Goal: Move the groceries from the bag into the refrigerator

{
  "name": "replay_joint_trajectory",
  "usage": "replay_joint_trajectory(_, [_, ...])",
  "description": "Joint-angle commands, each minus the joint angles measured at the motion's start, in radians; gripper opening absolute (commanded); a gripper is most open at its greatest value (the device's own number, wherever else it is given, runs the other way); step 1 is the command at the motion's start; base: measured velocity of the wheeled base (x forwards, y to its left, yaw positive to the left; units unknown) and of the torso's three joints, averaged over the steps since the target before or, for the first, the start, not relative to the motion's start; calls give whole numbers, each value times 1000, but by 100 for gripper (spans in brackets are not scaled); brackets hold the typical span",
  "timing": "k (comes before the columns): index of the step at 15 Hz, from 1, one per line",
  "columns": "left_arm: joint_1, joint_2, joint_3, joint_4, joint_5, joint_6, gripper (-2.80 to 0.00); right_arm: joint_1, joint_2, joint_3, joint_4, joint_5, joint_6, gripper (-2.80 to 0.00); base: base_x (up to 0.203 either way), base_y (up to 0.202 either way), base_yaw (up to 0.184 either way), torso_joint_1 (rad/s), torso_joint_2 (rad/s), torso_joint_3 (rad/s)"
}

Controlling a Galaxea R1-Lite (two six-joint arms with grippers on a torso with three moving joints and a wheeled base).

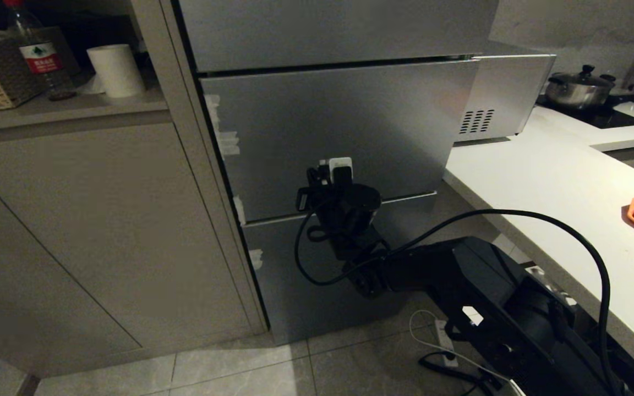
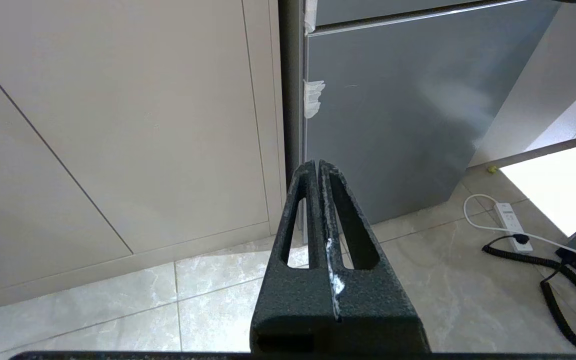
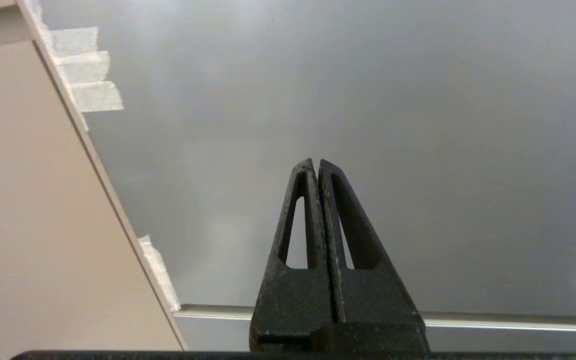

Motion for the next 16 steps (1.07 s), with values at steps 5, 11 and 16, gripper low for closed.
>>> replay_joint_trajectory(5, [0,2,0,0,0,0,-280,-24,-383,332,124,-37,-5,-280,0,0,0,0,0,0])
replay_joint_trajectory(11, [0,2,0,0,0,0,-280,-178,-1199,1206,349,-14,43,-280,0,0,0,0,0,0])
replay_joint_trajectory(16, [0,2,0,0,0,-11,-280,-572,-1901,1826,512,198,19,-280,0,0,0,0,0,0])
